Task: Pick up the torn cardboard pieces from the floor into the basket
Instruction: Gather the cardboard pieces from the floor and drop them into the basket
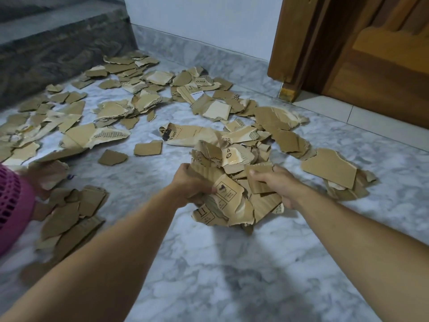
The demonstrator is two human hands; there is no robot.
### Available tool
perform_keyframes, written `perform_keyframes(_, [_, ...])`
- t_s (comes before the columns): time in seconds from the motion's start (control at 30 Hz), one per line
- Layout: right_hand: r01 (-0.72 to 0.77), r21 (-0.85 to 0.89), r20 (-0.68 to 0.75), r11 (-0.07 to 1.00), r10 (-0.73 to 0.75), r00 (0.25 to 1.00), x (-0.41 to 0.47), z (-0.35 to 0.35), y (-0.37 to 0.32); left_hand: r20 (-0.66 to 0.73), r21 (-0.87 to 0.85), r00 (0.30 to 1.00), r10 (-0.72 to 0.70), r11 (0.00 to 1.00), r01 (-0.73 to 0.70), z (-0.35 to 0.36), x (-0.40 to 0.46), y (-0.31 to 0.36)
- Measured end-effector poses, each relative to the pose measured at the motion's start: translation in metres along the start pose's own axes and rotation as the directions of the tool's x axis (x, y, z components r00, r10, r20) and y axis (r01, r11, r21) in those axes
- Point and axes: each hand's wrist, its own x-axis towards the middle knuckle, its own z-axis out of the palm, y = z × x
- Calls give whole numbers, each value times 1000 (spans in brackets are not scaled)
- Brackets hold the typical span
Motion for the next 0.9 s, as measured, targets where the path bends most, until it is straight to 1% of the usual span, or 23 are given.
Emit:
perform_keyframes(0.1, [-14, 70, -37, 997, 17, 999, -4, 4, 1, 19, -10, 1000, 16, 1000, -16, 0, -5, -7])
perform_keyframes(0.2, [23, 68, -126, 997, -14, 992, -11, 4, 2, -3, -3, 1000, 24, 1000, -24, -7, -12, -7])
perform_keyframes(0.27, [44, 83, -141, 996, -32, 989, -15, 0, 3, -19, -1, 1000, 16, 1000, -16, -16, -21, -3])
perform_keyframes(0.33, [100, 110, -133, 989, -85, 987, -24, -5, -3, -34, -2, 999, 8, 1000, -8, -30, -28, 4])
perform_keyframes(0.4, [121, 137, -113, 983, -105, 988, -34, -11, -12, -35, 9, 999, 5, 1000, -4, -45, -38, 14])
perform_keyframes(0.5, [130, 109, -97, 986, -119, 988, -49, -15, -28, -53, 22, 998, 22, 1000, -21, -69, -59, 33])
perform_keyframes(0.6, [159, 85, -66, 984, -154, 986, -72, -16, -52, -80, 40, 994, 70, 997, -67, -90, -83, 54])
perform_keyframes(0.7, [194, 106, -19, 975, -193, 981, -98, -9, -83, -113, 58, 986, 118, 992, -112, -113, -110, 75])
perform_keyframes(0.77, [211, 70, -3, 975, -211, 977, -112, 1, -106, -139, 82, 980, 143, 988, -132, -128, -128, 90])
perform_keyframes(0.9, [308, 47, 32, 950, -309, 950, -117, 25, -159, -217, 180, 957, 192, 971, -154, -166, -151, 123])
